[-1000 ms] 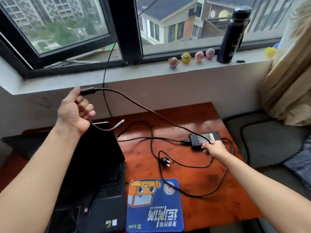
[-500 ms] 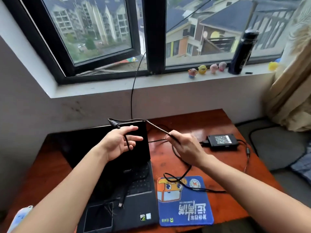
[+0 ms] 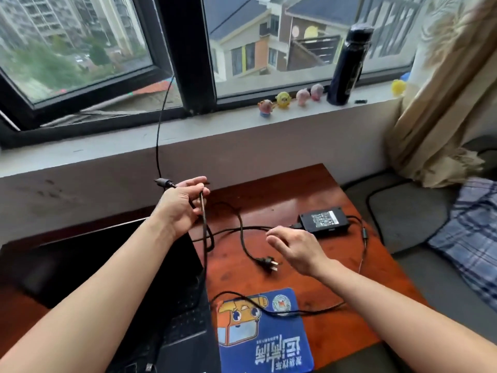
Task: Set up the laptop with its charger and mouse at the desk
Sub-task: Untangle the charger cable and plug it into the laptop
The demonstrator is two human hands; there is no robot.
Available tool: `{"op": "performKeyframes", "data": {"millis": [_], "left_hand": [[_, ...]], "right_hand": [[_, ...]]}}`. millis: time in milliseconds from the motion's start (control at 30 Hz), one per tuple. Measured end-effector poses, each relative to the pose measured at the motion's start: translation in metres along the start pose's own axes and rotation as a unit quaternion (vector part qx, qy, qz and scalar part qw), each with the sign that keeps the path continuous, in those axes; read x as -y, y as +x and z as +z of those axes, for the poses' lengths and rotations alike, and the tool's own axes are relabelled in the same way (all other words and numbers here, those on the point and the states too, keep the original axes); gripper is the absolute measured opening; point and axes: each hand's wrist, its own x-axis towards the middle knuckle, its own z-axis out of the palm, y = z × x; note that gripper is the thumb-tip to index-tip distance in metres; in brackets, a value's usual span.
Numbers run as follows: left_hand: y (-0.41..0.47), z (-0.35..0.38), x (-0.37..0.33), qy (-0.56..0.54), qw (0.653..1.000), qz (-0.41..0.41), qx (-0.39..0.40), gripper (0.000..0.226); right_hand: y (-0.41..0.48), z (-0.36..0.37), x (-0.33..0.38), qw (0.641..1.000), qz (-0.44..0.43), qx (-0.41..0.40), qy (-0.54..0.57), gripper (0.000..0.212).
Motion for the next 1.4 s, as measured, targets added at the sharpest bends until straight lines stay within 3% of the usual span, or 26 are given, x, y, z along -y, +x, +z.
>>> {"op": "performKeyframes", "data": {"millis": [67,167,333,400,567,800,1033,1100,1200,1233,1300,1400], "left_hand": [[0.02,0.009,-0.012,0.022,0.999,0.02,-0.036,0.021],[0.048,0.019,-0.024,0.02,0.995,0.033,-0.09,0.022],[0.067,0.017,-0.038,-0.001,0.991,0.031,-0.129,0.019],[0.071,0.009,-0.042,-0.005,0.988,0.034,-0.151,0.018],[0.056,-0.005,-0.051,-0.012,0.985,0.049,-0.166,0.015],[0.028,-0.018,-0.063,-0.039,0.977,0.071,-0.199,0.015],[-0.007,-0.037,-0.067,-0.054,0.968,0.087,-0.23,0.013],[-0.011,-0.04,-0.068,-0.055,0.965,0.093,-0.238,0.011],[-0.01,-0.038,-0.067,-0.079,0.963,0.103,-0.237,0.012],[-0.007,-0.035,-0.068,-0.092,0.962,0.105,-0.234,0.013],[0.0,-0.031,-0.07,-0.112,0.96,0.107,-0.231,0.014],[0.005,-0.021,-0.078,-0.122,0.963,0.111,-0.211,0.016]], "right_hand": [[0.012,-0.008,-0.061,0.989,0.106,0.021,-0.104,0.043],[0.03,-0.022,-0.139,0.94,0.229,0.124,-0.22,0.072],[0.064,-0.014,-0.199,0.899,0.253,0.218,-0.283,0.102],[0.083,-0.005,-0.209,0.893,0.221,0.256,-0.296,0.1],[0.111,0.01,-0.207,0.906,0.15,0.254,-0.305,0.093],[0.196,0.076,-0.128,0.916,0.041,0.263,-0.299,0.09],[0.252,0.117,-0.075,0.928,0.007,0.255,-0.27,0.08],[0.247,0.116,-0.06,0.944,-0.007,0.232,-0.234,0.068],[0.201,0.106,-0.034,0.983,-0.064,0.14,-0.096,0.028],[0.176,0.104,-0.027,0.984,-0.088,0.144,-0.059,0.019],[0.119,0.107,-0.017,0.96,-0.139,0.241,-0.04,0.028],[0.045,0.123,-0.01,0.889,-0.165,0.408,-0.125,0.044]]}}
